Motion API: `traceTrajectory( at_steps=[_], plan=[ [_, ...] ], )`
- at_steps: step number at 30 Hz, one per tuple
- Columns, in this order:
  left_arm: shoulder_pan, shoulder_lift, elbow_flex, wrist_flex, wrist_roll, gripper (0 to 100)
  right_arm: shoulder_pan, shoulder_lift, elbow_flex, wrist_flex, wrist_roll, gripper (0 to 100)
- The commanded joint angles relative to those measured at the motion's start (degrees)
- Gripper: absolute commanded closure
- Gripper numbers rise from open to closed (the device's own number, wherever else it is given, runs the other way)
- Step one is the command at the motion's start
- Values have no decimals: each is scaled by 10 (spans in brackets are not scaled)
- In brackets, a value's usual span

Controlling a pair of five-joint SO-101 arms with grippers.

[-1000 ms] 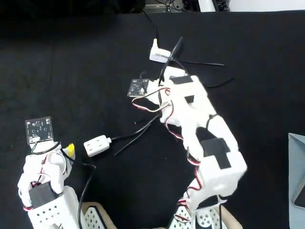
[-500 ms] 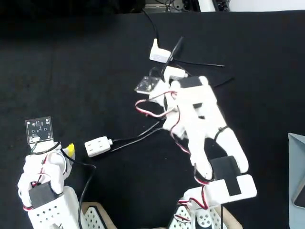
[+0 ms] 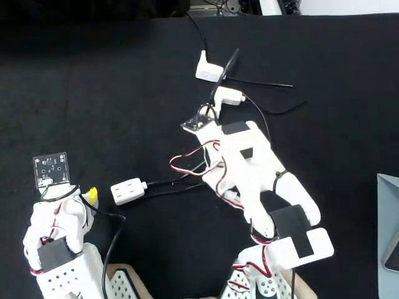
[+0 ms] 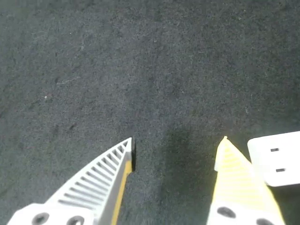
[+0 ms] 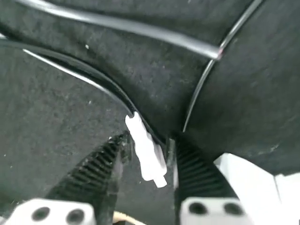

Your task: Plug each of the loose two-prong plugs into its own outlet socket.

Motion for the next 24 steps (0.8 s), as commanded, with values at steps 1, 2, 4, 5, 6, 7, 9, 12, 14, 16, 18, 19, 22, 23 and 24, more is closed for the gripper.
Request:
traceTrajectory(
  at_steps=[1, 2, 4, 5, 6, 7, 9, 12, 14, 16, 18, 19, 22, 23, 24],
  plan=[
    [0, -4, -5, -4, -7, 718, -7, -25, -2, 11, -7, 868],
    [0, -4, -5, -4, -7, 718, -7, -25, -2, 11, -7, 868],
    [0, -4, -5, -4, -7, 718, -6, -25, -1, 12, -7, 868],
    [0, -4, -5, -4, -7, 718, -6, -25, -1, 13, -7, 868],
    [0, -4, -5, -4, -7, 718, -6, -25, -1, 20, -7, 868],
    [0, -4, -5, -4, -7, 718, -6, -25, -2, 31, -7, 868],
    [0, -4, -5, -4, -7, 718, -7, -25, -4, 54, -7, 868],
    [0, -4, -5, -4, -7, 718, -4, -25, -11, 80, -7, 868],
    [0, -4, -5, -4, -7, 718, -4, -22, -11, 79, -7, 868],
    [0, -4, -5, -4, -7, 718, -4, -20, -7, 78, -7, 868],
    [0, -4, -5, -4, -7, 718, -4, -24, -7, 82, -7, 868],
    [0, -4, -5, -4, -7, 718, -4, -26, -10, 84, -7, 867],
    [0, -4, -5, -4, -7, 718, -7, -42, -26, 105, -7, 864],
    [0, -4, -5, -4, -7, 718, -7, -51, -33, 118, -7, 863],
    [0, -4, -5, -4, -7, 718, -7, -64, -41, 130, -7, 863]
  ],
)
